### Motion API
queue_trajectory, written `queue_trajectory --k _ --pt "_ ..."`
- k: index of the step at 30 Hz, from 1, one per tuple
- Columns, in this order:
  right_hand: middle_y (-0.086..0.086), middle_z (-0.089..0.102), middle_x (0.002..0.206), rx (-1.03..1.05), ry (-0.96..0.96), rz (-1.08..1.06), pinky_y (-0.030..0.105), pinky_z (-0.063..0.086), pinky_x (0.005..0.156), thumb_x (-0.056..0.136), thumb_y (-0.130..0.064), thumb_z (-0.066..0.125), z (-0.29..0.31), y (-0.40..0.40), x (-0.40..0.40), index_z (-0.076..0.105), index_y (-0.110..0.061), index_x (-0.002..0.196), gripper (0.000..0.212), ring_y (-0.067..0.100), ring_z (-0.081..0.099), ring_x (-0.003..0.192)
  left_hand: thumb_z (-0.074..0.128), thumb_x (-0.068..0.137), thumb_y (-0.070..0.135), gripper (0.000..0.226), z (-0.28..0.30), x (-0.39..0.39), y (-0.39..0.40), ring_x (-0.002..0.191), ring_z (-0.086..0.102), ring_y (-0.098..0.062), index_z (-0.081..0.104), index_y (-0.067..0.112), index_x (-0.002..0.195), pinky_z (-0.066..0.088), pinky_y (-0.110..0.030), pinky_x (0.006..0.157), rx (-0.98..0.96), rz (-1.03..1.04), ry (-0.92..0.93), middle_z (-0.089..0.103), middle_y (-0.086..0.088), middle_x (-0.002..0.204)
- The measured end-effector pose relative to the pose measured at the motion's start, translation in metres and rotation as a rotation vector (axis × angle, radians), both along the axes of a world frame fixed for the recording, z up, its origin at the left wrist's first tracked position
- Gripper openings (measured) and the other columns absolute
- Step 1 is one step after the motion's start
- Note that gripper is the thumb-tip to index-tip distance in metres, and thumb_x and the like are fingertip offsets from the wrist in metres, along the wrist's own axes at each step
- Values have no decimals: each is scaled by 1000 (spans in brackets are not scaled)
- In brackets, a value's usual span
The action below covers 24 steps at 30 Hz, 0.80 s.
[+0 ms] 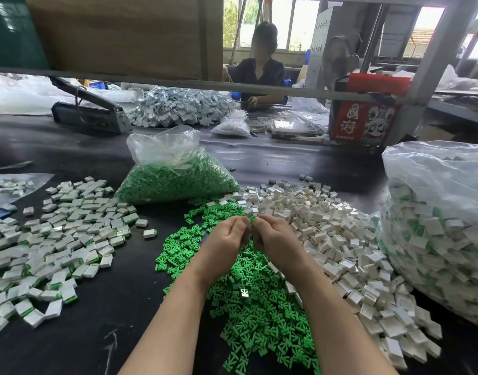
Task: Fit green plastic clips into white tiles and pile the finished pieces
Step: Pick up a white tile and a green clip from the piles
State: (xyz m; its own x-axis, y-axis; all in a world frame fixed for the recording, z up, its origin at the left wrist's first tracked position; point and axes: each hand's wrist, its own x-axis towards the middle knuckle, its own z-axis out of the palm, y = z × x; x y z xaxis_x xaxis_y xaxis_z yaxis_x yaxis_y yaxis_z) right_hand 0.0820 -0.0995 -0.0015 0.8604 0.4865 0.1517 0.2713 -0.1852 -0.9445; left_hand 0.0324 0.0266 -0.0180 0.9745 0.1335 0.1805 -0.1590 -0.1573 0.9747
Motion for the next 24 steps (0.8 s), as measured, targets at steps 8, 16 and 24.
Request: queue_trajectory --k 8,16,24 --pt "-2 50 63 -198 -226 -40 42 39 63 102 -19 38 0 4 -3 47 -19 63 40 16 44 60 39 106 22 33 -2 3 1 77 49 -25 57 1 88 45 -47 83 -44 -4 32 55 -12 79" --pt "6 65 81 -319 -313 -120 37 45 68 105 -29 29 -6 9 -6 61 -11 81 44 22 58 75 36 107 18 31 -6 6 -8 99 69 -22 66 10 101 55 -32 88 14 48 26 72 -13 101" --pt "13 66 81 -333 -321 -192 40 46 69 102 -28 27 -10 8 -5 55 -15 71 44 28 58 76 37 106 14 32 -8 8 -20 81 63 -3 63 18 89 47 -13 74 106 115 -44 68 0 89"
